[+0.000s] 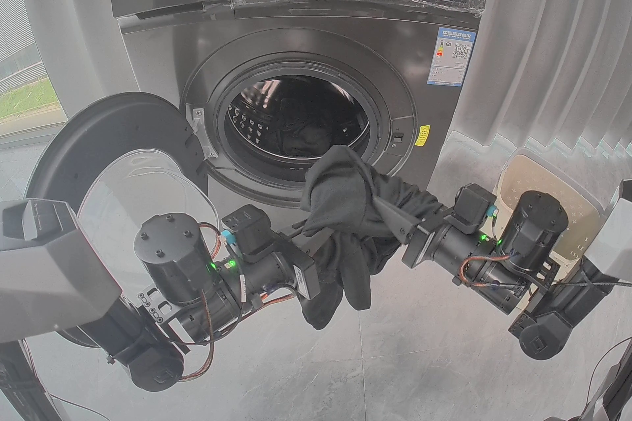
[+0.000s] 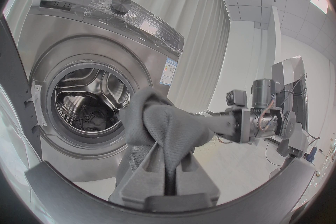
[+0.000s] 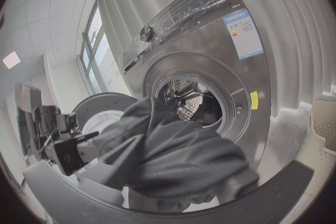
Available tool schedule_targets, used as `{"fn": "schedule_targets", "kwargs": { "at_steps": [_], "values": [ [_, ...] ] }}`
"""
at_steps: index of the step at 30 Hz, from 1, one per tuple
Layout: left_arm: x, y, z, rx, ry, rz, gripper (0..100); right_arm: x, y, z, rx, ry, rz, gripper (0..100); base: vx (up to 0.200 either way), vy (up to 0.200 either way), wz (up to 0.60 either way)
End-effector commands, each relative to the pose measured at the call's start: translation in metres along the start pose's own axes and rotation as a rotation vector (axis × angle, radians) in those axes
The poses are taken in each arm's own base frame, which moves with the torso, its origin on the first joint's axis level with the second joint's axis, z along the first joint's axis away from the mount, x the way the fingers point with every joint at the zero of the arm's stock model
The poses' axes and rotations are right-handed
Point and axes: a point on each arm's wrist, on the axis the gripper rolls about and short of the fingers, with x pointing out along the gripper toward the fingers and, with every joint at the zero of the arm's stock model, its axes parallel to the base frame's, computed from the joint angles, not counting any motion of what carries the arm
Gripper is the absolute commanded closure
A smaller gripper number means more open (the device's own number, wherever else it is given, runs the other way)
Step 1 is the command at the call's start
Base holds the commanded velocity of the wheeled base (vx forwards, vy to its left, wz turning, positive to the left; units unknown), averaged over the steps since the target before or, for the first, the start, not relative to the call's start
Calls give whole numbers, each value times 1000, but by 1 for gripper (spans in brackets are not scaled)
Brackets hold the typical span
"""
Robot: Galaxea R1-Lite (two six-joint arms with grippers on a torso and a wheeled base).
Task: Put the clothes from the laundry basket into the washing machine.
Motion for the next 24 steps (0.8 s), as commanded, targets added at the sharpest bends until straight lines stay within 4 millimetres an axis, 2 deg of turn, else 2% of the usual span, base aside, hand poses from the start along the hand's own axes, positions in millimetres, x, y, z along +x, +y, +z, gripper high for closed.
{"fn": "schedule_targets", "kwargs": {
  "at_steps": [1,5,10,18,21,24],
  "values": [
    [-5,2,10,4,-32,7,100,-22,2,-18,-5,109,3,0,0,0,0],
    [-10,6,10,5,-24,23,100,-39,1,-34,-23,212,26,0,0,0,0],
    [-15,5,4,0,8,23,100,-45,6,-37,-30,234,71,0,0,0,0],
    [-19,5,0,-6,32,26,100,-65,10,-46,-48,318,105,0,0,0,0],
    [-20,5,-2,-7,38,28,100,-67,10,-46,-56,324,133,0,0,0,0],
    [-20,7,-2,-8,39,35,100,-67,14,-32,-73,269,163,0,0,0,0]
  ]
}}
